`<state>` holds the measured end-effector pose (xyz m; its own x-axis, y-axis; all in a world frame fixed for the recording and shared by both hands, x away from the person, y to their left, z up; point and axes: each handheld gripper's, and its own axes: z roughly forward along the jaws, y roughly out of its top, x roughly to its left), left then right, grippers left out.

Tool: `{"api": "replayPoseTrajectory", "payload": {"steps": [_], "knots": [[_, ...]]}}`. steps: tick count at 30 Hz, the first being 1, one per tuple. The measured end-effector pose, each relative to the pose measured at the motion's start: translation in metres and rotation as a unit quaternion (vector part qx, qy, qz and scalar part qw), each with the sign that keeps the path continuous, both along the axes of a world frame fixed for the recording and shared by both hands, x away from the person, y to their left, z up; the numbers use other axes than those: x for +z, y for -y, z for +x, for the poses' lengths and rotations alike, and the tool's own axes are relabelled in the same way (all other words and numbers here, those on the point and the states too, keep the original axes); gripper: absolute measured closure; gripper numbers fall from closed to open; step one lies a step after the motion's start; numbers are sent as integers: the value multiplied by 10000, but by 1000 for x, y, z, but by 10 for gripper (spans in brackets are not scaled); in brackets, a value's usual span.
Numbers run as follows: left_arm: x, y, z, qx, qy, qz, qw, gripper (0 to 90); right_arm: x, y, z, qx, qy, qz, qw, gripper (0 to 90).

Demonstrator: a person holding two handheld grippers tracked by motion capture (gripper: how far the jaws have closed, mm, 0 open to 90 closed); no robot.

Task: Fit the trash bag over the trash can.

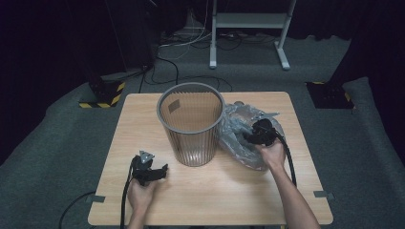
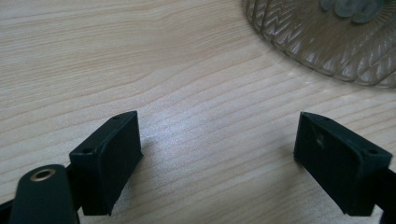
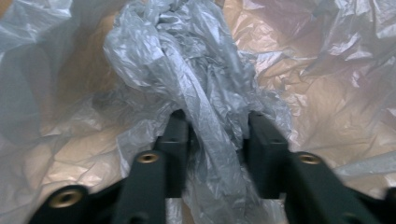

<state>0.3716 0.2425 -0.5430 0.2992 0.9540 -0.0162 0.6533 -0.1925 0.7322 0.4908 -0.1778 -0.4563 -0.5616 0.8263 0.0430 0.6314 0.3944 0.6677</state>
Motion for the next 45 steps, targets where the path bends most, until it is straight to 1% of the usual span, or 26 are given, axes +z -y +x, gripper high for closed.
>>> {"api": "replayPoseTrajectory", "payload": {"steps": [6, 10, 13, 17, 19, 23, 26, 27, 28, 29, 30, 31, 34, 35, 36, 42, 45], "knots": [[0, 0, 0, 0, 2, -2, 10000, 150, 1, 7, -1, 72, -64, 101, 9999, 803], [0, 0, 0, 0, 1, -1, 10000, 150, 5, 12, -2, 65, -31, 193, 9998, 843], [0, 0, 0, 1, 1, -1, 10000, 151, 10, 16, -4, 15, 55, 227, 9997, 851], [0, 0, 0, 2, 1, 1, 10000, 151, 15, 20, -5, -17, 99, 232, 9997, 854], [0, 0, 0, 1, 1, 0, 10000, 151, 22, 24, -8, -47, 180, 244, 9995, 853], [0, 0, 0, -2, 1, 2, 10000, 151, 31, 30, -10, -100, 230, 353, 9991, 854], [0, 0, 0, 0, 4, 1, 10000, 151, 39, 35, -11, -122, 268, 352, 9989, 854], [0, 0, 0, 0, 4, 1, 10000, 151, 39, 35, -11, -122, 268, 352, 9989, 854], [0, 0, 0, 1, 5, 0, 10000, 151, 46, 37, -14, -120, 317, 405, 9986, 855], [0, 0, 0, 1, 5, 0, 10000, 151, 46, 37, -14, -120, 317, 405, 9986, 855], [0, 0, 0, -1, 4, 2, 10000, 151, 54, 39, -16, -109, 387, 418, 9983, 855], [0, 0, 0, -1, 4, 2, 10000, 151, 56, 40, -17, -102, 407, 421, 9982, 855], [0, 0, 0, 1, 3, 1, 10000, 151, 65, 42, -18, -84, 422, 491, 9979, 855], [0, 0, 0, 1, 3, 1, 10000, 152, 65, 42, -18, -84, 422, 491, 9979, 855], [0, 0, 0, 2, 3, 1, 10000, 152, 71, 44, -19, -78, 456, 486, 9977, 855], [0, 0, 0, 2, 3, 3, 10000, 152, 84, 48, -22, -33, 479, 584, 9971, 855], [0, 0, 0, 4, 3, 3, 10000, 152, 91, 50, -23, -27, 479, 582, 9971, 855]]}}
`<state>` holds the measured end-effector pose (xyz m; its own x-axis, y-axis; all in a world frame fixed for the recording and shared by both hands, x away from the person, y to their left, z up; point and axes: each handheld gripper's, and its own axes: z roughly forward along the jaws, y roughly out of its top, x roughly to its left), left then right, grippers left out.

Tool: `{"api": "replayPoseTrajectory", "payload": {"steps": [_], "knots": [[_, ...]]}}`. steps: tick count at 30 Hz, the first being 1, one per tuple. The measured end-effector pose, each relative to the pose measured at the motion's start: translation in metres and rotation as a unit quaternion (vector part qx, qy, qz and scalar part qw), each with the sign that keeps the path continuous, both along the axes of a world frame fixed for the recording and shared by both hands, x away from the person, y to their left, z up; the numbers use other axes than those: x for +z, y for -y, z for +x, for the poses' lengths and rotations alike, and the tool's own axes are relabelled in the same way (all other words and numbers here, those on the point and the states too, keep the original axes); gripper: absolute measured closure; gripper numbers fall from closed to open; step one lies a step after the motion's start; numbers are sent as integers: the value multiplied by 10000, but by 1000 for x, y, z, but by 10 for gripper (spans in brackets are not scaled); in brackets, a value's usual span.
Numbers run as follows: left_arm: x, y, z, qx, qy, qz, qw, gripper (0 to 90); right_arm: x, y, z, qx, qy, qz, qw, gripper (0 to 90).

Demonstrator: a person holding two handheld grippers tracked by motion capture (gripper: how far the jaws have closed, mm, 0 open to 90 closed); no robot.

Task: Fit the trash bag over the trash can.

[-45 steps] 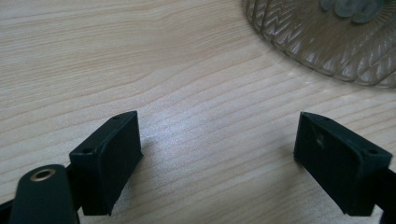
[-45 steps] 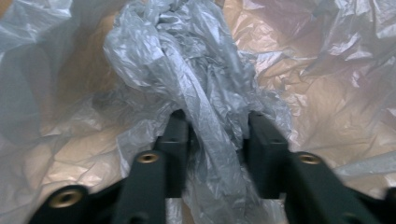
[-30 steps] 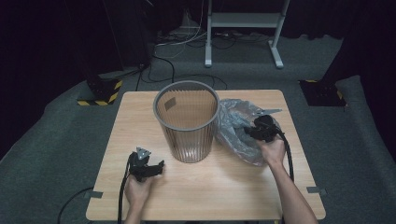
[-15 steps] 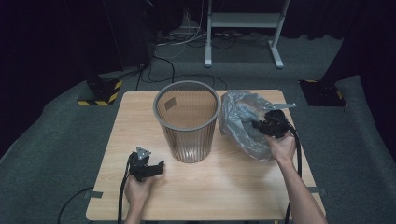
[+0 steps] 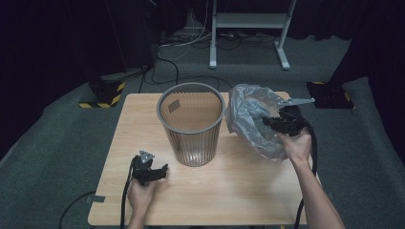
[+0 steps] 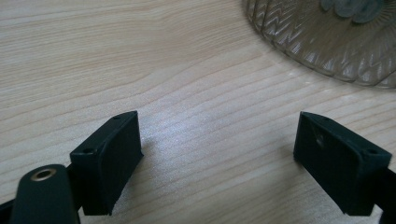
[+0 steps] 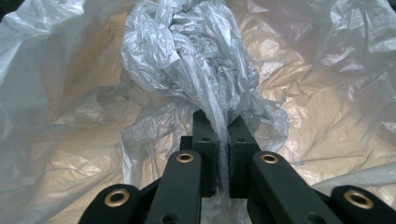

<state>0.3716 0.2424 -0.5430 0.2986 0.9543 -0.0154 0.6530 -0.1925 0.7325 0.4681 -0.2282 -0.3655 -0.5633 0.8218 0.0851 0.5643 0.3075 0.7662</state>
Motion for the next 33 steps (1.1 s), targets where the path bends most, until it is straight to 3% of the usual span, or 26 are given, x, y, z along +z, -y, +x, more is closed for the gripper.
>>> {"api": "replayPoseTrajectory", "payload": {"steps": [15, 24, 33], "knots": [[0, 0, 0, 6, 3, 3, 10000, 153, 48, 8, -6, 155, 200, 335, 9991, 855], [0, 0, 0, 5, 3, 3, 10000, 153, 83, 1, -8, 378, 417, 435, 9975, 856], [0, 0, 0, 8, 1, 5, 10000, 153, 111, -14, -8, 573, 576, 371, 9960, 857]]}}
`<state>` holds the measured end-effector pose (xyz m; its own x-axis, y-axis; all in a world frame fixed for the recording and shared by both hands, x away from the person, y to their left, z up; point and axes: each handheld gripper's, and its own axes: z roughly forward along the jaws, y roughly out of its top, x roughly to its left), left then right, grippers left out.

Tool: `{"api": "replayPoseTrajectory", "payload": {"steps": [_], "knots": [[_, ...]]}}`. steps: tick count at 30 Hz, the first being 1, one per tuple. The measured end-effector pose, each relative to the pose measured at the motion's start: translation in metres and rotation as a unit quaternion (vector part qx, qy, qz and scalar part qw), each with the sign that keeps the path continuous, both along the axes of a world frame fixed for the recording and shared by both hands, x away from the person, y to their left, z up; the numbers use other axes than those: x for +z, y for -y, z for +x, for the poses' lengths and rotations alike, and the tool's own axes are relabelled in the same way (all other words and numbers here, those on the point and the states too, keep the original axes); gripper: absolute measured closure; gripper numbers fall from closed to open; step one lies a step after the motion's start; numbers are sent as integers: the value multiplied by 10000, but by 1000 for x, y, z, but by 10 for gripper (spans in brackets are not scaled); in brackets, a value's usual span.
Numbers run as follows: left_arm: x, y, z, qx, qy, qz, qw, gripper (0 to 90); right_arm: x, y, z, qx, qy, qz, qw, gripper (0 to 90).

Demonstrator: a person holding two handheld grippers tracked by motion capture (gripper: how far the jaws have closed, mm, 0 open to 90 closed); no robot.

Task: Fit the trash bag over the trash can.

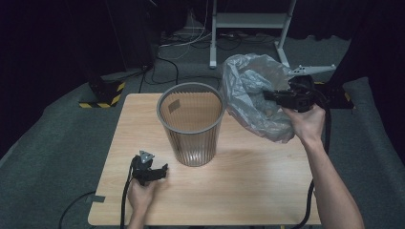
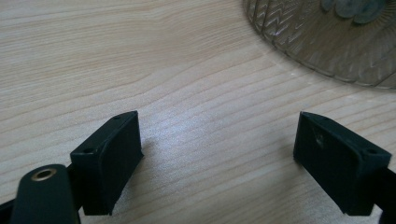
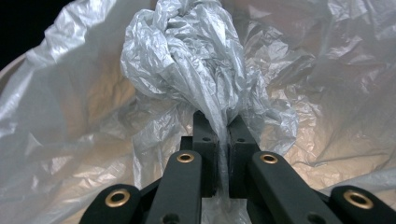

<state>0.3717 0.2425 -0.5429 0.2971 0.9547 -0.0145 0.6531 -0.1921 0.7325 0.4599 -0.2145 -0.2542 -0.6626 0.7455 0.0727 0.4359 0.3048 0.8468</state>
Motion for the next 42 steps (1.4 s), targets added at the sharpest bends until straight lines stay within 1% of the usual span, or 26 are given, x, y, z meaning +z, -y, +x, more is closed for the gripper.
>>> {"api": "replayPoseTrajectory", "payload": {"steps": [3, 4, 5, 9, 11, 15, 17, 24, 25, 26, 28, 32, 33, 34, 35, 37, 42], "knots": [[0, 0, 0, -3, 0, -1, 10000, 154, 9, -3, -1, 11, 54, -25, 10000, 857], [0, 0, 0, -3, 0, -1, 10000, 154, 9, -3, -1, 11, 54, -25, 10000, 857], [0, 0, 0, -6, -2, 2, 10000, 154, 14, -4, -1, 19, 99, -62, 9999, 857], [0, 0, 0, -14, -8, 9, 10000, 154, 22, -3, -2, 17, 129, -29, 9999, 857], [0, 0, 0, -13, -7, 9, 10000, 154, 25, -4, -3, 37, 159, -54, 9999, 857], [0, 0, 0, -11, -6, 8, 10000, 154, 29, -13, -4, 197, 138, -28, 9997, 857], [0, 0, 0, -12, -5, 9, 10000, 154, 29, -20, -4, 281, 118, -63, 9995, 857], [0, 0, 0, -9, -11, 6, 10000, 154, 28, -57, 2, 698, 14, -150, 9974, 857], [0, 0, 0, -9, -11, 6, 10000, 154, 28, -57, 2, 698, 14, -150, 9974, 857], [0, 0, 0, -9, -11, 7, 10000, 154, 28, -69, 4, 813, -11, -173, 9965, 857], [0, 0, 0, -10, -13, 4, 10000, 154, 28, -81, 6, 931, -46, -182, 9955, 857], [0, 0, 0, -10, -9, 16, 10000, 155, 25, -103, 10, 1123, -149, -276, 9932, 857], [0, 0, 0, -10, -9, 16, 10000, 155, 25, -103, 10, 1123, -149, -276, 9932, 857], [0, 0, 0, -10, -6, 18, 10000, 155, 22, -111, 13, 1199, -206, -270, 9922, 857], [0, 0, 0, -10, -6, 18, 10000, 154, 22, -111, 13, 1199, -206, -270, 9922, 857], [0, 0, 0, -12, -10, 19, 10000, 155, 19, -122, 16, 1280, -285, -289, 9909, 857], [0, 0, 0, -11, -4, 19, 10000, 155, 15, -135, 20, 1387, -397, -310, 9891, 857]]}}
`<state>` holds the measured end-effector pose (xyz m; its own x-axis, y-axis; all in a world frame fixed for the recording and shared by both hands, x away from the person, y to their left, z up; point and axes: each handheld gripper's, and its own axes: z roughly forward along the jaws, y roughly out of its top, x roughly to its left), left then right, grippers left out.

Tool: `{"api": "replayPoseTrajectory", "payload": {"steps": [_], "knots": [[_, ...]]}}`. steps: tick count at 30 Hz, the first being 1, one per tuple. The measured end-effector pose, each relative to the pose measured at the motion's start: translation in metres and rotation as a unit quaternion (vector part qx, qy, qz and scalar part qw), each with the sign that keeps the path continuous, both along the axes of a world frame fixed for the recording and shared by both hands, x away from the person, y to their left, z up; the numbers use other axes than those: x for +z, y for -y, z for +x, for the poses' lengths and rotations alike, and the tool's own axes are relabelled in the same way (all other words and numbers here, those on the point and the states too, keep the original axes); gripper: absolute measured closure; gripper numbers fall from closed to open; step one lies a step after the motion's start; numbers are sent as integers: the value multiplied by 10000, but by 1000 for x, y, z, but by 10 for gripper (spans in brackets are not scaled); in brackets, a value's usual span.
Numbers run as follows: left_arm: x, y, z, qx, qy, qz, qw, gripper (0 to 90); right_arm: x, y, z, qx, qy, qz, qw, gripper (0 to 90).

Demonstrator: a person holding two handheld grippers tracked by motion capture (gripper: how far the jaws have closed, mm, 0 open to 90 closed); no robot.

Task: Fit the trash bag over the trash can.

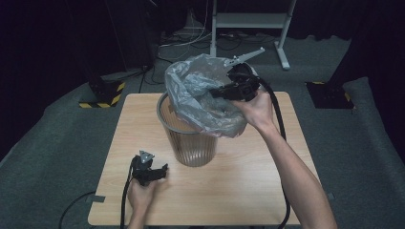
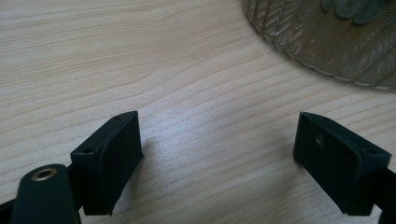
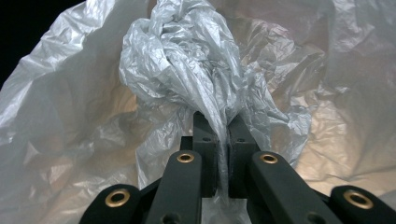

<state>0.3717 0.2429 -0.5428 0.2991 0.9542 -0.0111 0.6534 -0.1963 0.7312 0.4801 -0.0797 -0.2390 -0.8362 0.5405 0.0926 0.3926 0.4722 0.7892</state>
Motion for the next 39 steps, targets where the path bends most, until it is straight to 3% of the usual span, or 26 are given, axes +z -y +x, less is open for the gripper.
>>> {"api": "replayPoseTrajectory", "payload": {"steps": [16, 32, 36, 39], "knots": [[0, 0, 0, 1, 1, -1, 10000, 155, -13, -28, 8, 219, -200, -136, 9995, 857], [0, 0, 0, 3, 3, -5, 10000, 155, -41, -52, 14, 359, -373, -377, 9979, 850], [0, 0, 0, 3, 1, -4, 10000, 155, -43, -51, 13, 368, -387, -410, 9977, 833], [0, 0, 0, 0, 2, -3, 10000, 155, -40, -49, 9, 297, -289, -407, 9983, 713]]}}
